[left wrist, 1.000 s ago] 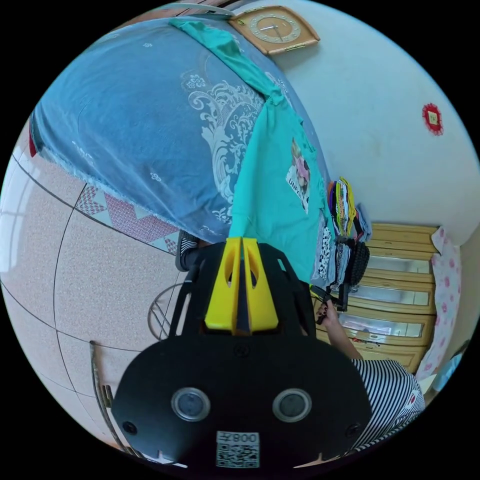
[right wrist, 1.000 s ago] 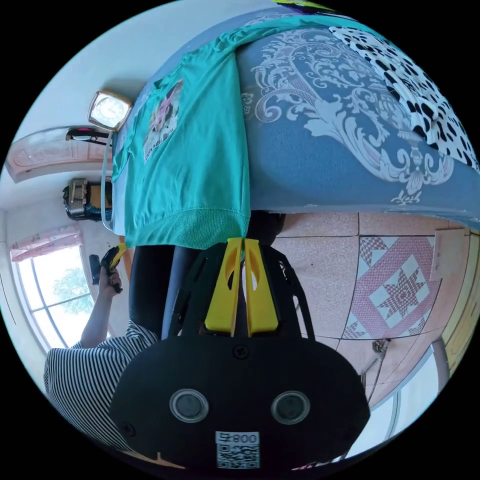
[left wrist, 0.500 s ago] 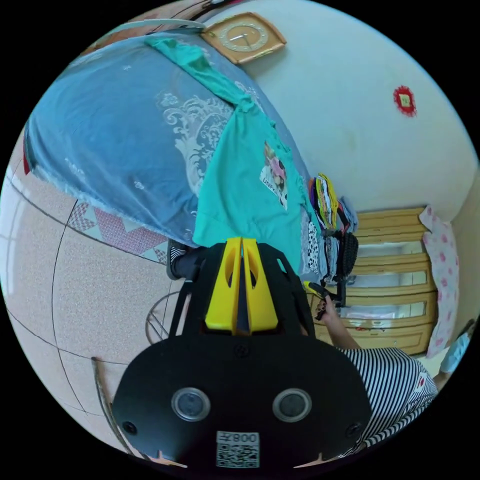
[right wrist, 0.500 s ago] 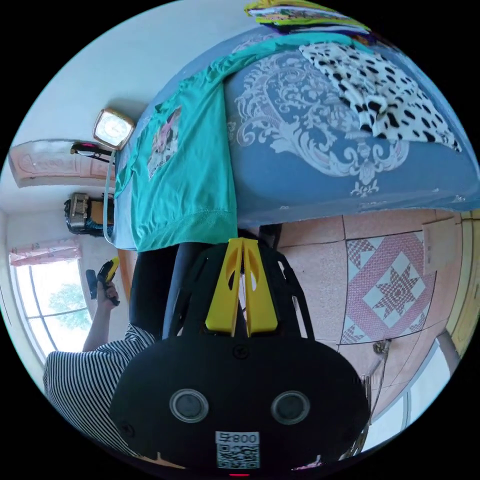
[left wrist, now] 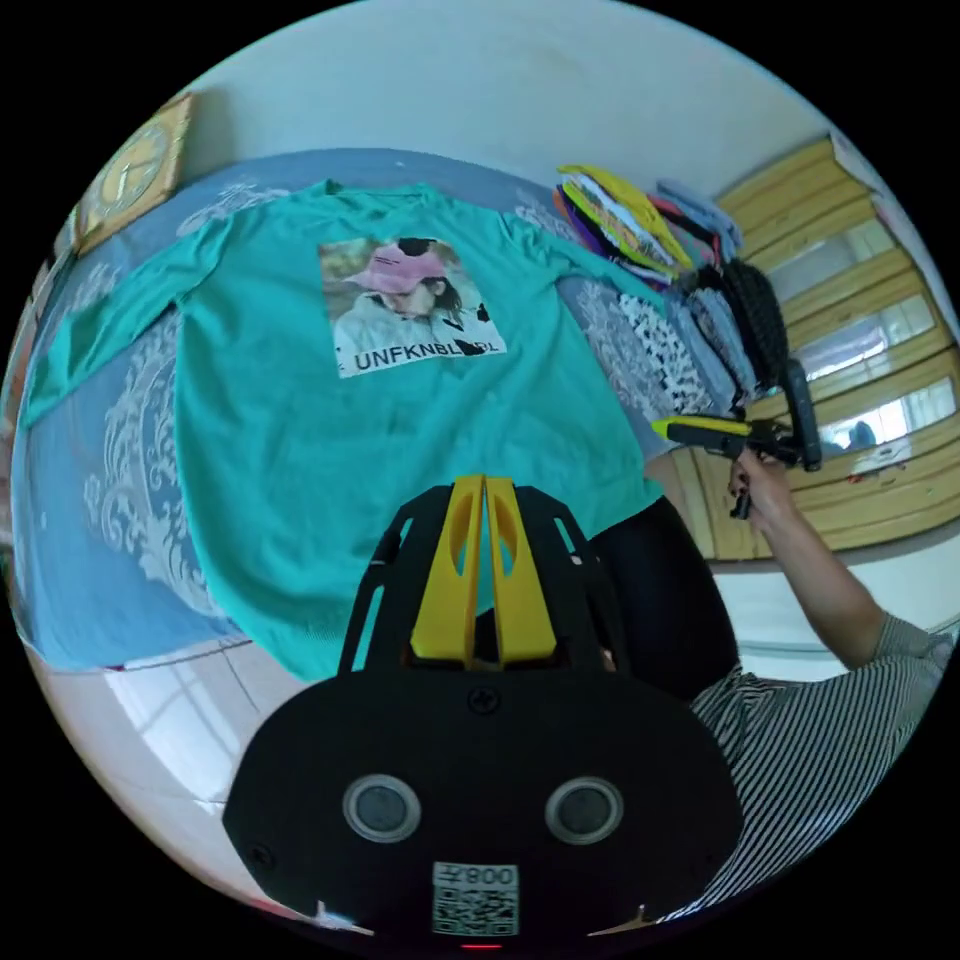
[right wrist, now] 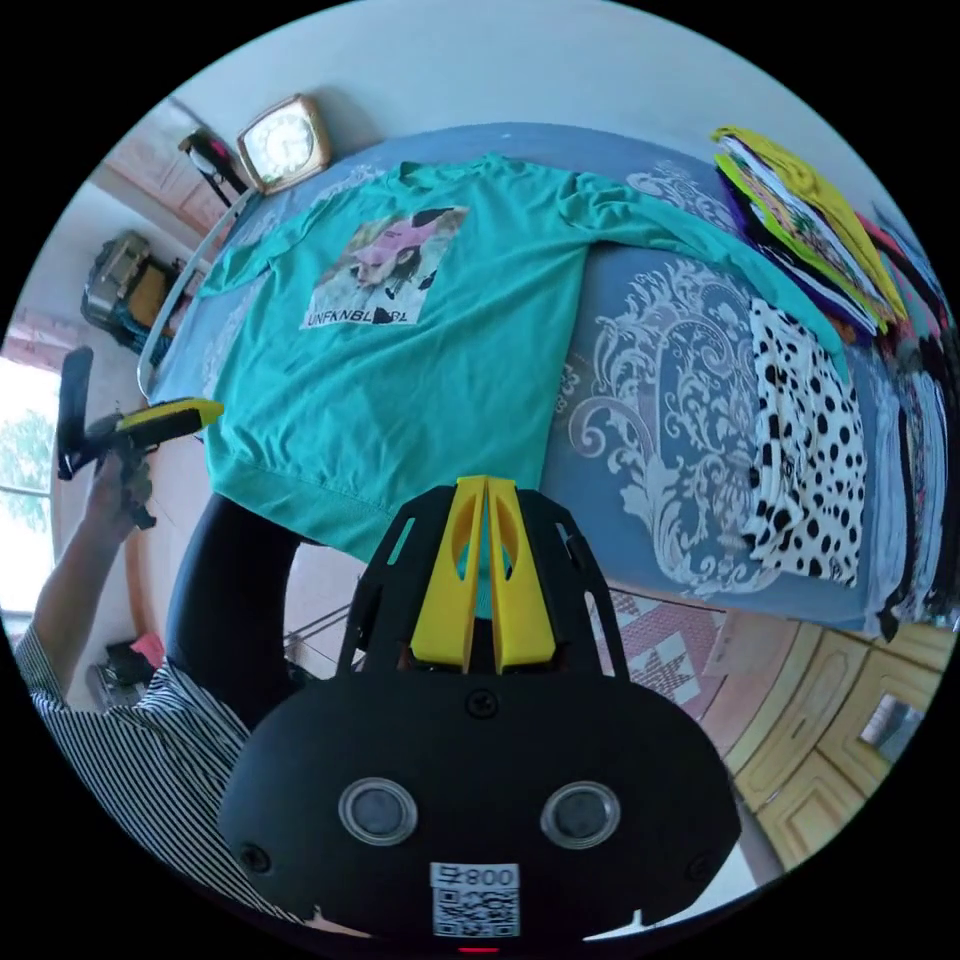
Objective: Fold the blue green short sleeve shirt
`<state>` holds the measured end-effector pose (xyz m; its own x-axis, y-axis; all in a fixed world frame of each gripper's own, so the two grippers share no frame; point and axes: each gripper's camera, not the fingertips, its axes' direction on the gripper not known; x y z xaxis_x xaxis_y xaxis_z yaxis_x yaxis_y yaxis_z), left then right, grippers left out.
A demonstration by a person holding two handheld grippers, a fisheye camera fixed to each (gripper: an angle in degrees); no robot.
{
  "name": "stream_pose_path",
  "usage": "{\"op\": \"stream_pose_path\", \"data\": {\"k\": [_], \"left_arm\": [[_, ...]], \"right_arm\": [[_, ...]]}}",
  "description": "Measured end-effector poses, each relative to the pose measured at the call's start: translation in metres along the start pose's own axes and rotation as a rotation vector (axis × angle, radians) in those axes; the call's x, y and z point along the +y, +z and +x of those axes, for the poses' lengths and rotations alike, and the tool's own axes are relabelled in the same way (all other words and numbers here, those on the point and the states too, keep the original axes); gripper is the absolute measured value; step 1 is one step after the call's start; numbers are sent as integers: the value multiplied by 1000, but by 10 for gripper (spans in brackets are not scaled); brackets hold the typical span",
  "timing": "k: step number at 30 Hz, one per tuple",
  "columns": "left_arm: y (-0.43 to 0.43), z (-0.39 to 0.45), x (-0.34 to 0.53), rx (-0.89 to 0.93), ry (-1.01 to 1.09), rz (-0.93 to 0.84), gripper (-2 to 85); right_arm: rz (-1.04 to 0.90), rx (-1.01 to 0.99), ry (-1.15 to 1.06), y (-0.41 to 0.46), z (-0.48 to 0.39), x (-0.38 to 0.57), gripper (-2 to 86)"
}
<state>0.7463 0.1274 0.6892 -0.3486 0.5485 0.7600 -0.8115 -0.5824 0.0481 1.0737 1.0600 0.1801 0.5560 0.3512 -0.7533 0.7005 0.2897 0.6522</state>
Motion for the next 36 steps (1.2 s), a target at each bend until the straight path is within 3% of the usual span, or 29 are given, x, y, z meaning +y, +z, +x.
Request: {"op": "stream_pose_path", "data": {"k": [5, 12, 16, 21, 26, 36], "left_arm": [[185, 74, -60, -279, 113, -248, 2], [293, 138, -61, -371, 155, -164, 2], [343, 157, -83, -299, 135, -238, 1], [365, 210, -137, -148, 227, -83, 2], [458, 332, -267, -61, 487, -7, 6], [702, 603, -475, -8, 1002, 62, 34]], "right_arm": [[-143, 143, -68, 87, -18, -22, 0], [49, 183, -79, 120, -12, 30, -3], [57, 43, -22, 137, 28, 52, -3], [394, -204, 184, 128, 132, 82, 0], [577, -390, 390, 192, 257, 84, 0], [878, -569, 586, 289, 397, 161, 2]]}}
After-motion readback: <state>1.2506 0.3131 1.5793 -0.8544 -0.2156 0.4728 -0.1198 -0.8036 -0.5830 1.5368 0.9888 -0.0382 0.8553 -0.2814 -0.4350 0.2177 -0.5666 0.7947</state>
